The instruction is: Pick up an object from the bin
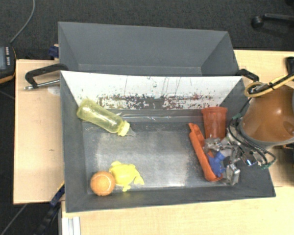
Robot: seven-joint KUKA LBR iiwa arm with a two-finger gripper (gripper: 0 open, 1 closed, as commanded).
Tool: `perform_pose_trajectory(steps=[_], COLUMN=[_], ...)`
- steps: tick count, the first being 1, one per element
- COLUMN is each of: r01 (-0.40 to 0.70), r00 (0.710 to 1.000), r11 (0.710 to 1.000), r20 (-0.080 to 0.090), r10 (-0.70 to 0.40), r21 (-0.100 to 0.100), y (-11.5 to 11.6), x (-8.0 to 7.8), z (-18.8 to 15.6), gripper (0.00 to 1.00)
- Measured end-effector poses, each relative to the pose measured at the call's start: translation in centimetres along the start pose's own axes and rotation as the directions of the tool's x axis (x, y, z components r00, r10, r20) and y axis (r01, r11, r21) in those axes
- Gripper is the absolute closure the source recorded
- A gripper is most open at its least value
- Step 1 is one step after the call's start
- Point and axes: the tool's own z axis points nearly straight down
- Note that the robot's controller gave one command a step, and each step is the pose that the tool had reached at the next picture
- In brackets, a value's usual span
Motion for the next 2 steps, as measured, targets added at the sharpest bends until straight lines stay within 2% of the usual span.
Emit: perform_pose_trajectory(steps=[1,2], r01=[0.281,0.282], r00=[0.960,0.960], r11=[0.960,0.960], r20=[0.003,0.003], r10=[-0.281,-0.282], r21=[0.002,0.002], y=[-0.31,-0.31], x=[0.32,0.32], z=[-0.27,-0.27], gripper=[1.00,1.00])
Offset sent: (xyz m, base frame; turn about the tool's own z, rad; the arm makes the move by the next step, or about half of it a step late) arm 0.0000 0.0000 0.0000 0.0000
